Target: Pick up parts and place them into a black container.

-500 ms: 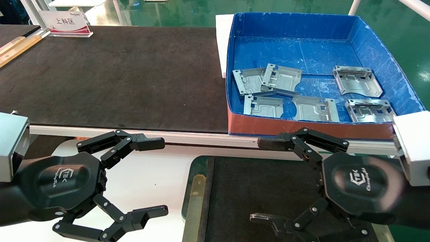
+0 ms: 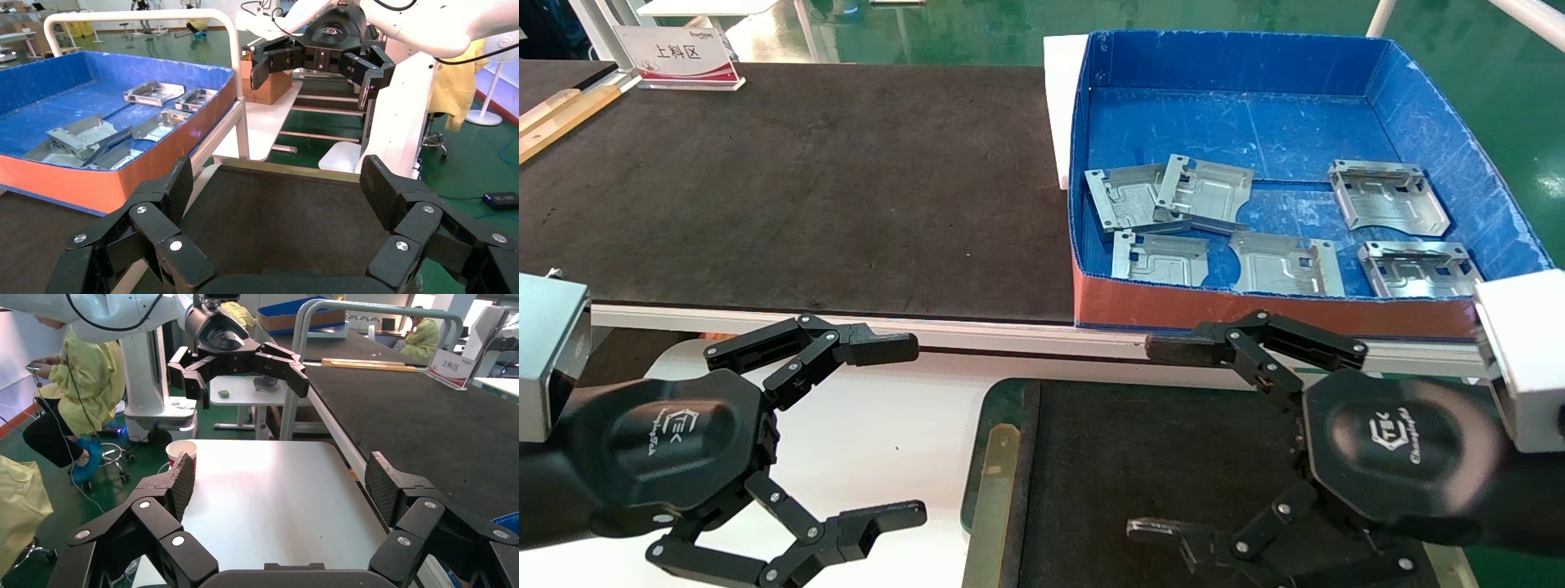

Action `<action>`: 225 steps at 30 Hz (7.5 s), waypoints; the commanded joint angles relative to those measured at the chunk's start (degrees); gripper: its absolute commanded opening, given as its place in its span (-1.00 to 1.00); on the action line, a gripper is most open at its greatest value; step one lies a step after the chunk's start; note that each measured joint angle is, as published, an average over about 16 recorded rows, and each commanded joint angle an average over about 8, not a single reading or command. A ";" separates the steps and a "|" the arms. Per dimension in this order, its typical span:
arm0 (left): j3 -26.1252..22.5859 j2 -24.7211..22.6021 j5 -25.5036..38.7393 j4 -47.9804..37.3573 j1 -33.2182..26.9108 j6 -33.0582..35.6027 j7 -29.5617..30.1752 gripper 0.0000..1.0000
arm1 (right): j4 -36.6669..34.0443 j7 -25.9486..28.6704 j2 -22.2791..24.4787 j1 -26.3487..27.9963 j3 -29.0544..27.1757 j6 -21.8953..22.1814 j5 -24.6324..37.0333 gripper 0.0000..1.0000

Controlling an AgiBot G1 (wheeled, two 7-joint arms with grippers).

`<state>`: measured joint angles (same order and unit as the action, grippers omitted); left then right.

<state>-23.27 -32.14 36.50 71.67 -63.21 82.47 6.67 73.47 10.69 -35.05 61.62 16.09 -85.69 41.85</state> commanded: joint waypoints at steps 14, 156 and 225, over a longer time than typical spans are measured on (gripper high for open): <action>0.00 0.00 0.00 0.00 0.00 0.00 0.00 -1.00 | 0.00 0.00 0.00 0.00 0.00 0.00 0.00 1.00; -0.02 0.00 -0.01 -0.01 -0.01 0.00 -0.01 1.00 | -73.83 9.63 -23.65 40.32 13.09 43.49 36.74 -1.00; -0.02 0.01 -0.01 -0.01 -0.01 0.00 -0.01 1.00 | -64.38 -7.20 -10.83 46.66 10.02 -3.96 29.93 -1.00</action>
<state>-23.29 -32.13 36.49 71.66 -63.22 82.47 6.66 10.56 4.27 -45.95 107.46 26.43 -88.12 71.12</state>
